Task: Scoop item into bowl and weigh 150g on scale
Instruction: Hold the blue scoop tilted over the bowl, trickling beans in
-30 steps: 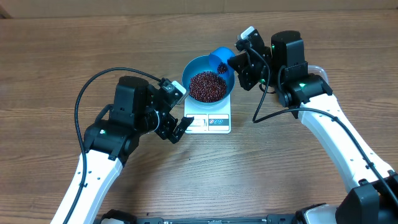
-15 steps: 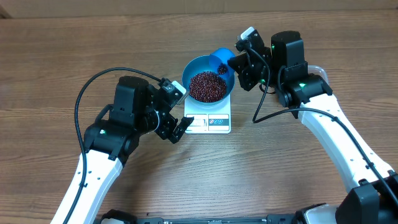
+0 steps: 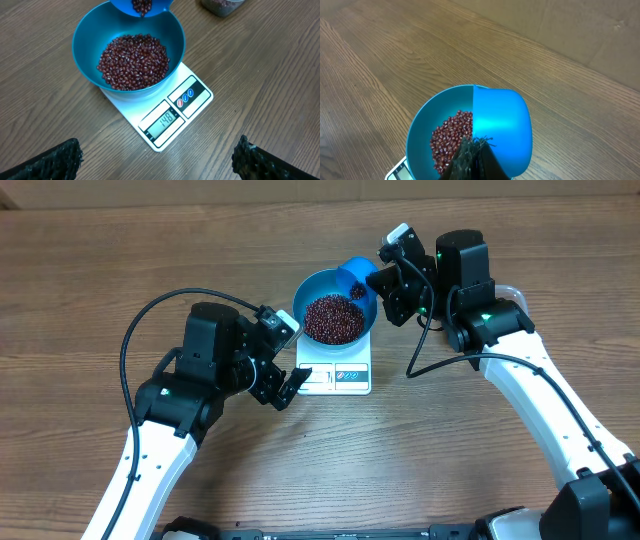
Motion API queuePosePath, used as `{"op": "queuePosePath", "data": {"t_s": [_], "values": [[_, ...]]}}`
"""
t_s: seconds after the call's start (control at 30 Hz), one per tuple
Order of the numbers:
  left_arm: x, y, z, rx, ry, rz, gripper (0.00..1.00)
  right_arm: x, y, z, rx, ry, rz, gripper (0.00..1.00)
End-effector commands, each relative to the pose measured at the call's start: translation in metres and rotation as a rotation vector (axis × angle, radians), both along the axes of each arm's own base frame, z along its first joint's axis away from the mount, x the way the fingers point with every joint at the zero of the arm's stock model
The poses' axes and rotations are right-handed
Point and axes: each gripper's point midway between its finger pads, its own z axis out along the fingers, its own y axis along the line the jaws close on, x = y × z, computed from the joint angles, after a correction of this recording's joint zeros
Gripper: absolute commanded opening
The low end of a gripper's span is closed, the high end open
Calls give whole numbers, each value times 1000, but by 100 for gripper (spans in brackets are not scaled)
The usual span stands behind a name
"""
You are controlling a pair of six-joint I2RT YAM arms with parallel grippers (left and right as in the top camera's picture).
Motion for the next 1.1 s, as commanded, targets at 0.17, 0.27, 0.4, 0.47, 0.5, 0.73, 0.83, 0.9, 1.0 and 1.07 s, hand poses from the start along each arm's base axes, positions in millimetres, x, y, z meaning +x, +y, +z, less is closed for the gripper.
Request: {"op": "queuePosePath", "data": {"t_s": [0.17,0.27,0.4,0.47,0.5,0.73,0.83,0.9,1.0,1.07], "values": [[3,-2,10,-24,-10,5,99,3,3,11,-7,-44,22,4],[3,-2,10,-24,-10,5,100,3,3,11,-12,-48,25,4],[3,-2,10,-24,-9,5,99,4,3,14,-8,-60,25,4],[3,-2,10,-24,-10,5,100,2,3,11,-12,-44,25,4],[3,-2,10,-24,-10,5,99,2,2,10,-14,-40,25,4],[3,-2,10,-24,-9,5,99,4,3,13,-12,-59,27,4],[3,-2,10,-24,-10,5,100,4,3,13,-32,-79,45,4],[3,-2,10,-24,-9,5,100,5,3,14,-33,-91,48,4],[3,-2,10,-24,-9,5,100,2,2,10,-40,-70,49,4],[3,-2,10,-24,-9,5,100,2,3,10,-41,-74,50,4]]}}
